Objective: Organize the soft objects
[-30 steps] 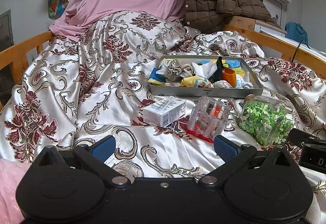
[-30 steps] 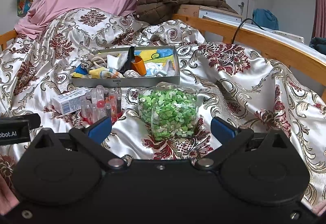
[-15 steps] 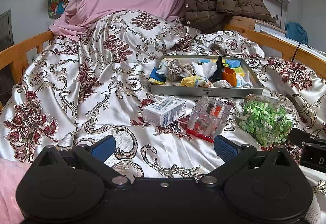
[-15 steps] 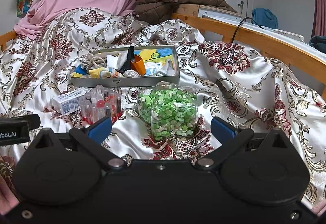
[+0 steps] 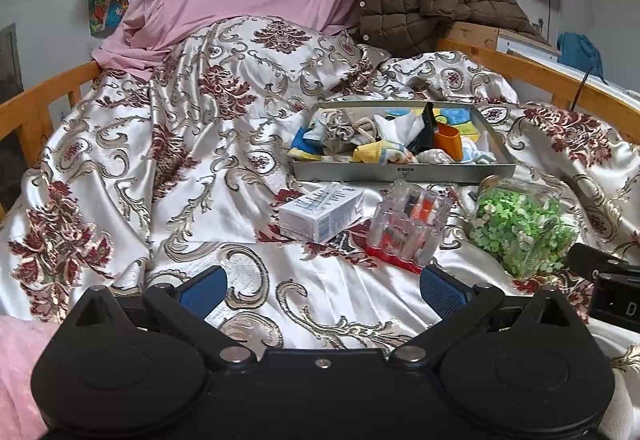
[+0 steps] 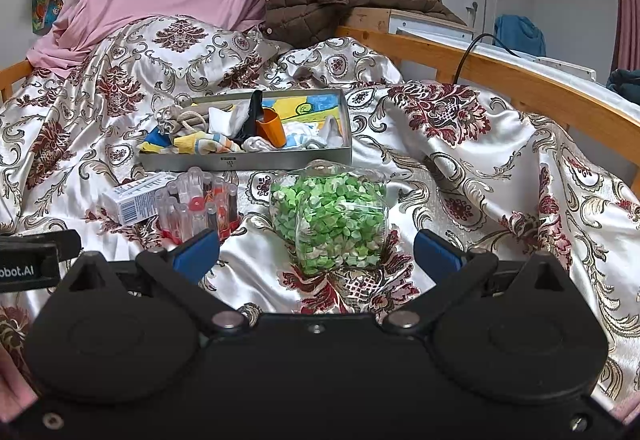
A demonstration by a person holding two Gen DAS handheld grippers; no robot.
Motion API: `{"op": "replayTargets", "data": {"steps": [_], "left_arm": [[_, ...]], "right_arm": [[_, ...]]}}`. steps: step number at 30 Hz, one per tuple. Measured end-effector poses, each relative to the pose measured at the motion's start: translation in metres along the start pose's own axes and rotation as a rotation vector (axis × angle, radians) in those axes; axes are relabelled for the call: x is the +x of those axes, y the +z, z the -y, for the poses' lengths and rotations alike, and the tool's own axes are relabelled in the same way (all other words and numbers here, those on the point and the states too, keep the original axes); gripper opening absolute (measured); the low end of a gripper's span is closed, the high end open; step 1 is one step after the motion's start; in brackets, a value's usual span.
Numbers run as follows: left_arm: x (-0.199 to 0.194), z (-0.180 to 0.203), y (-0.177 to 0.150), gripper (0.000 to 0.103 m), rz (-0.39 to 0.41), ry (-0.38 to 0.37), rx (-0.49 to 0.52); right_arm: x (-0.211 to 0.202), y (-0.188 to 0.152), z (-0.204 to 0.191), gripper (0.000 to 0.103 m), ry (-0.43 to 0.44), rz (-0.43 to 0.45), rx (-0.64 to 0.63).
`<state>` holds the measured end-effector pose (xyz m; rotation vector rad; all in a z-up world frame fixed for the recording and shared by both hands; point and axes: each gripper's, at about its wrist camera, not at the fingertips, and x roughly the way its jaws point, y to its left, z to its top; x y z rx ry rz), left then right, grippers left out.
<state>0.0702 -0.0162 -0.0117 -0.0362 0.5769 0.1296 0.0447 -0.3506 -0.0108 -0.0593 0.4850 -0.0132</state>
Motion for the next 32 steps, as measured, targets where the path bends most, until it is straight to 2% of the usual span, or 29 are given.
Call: {"op": "replayTargets", "data": {"steps": [13, 24, 32], "left_arm": [[-0.0022, -0.0033, 0.0024, 0.102, -0.009, 0.016, -0.001], [-0.0012, -0.0009, 0.0042, 0.102, -0.015, -0.011, 0.013], [-0.0052, -0.0018, 0.0051, 0.102, 0.01, -0.029, 0.005]], "right_arm": [[-0.0002, 0.0006, -0.0004, 0.102, -0.001, 0.0, 0.001], [-0.0005, 0.0007, -0.0008, 0.102, -0.001, 0.0, 0.001], [-0.001, 0.0009, -0.001, 0.102, -0.001, 0.0, 0.0]]}}
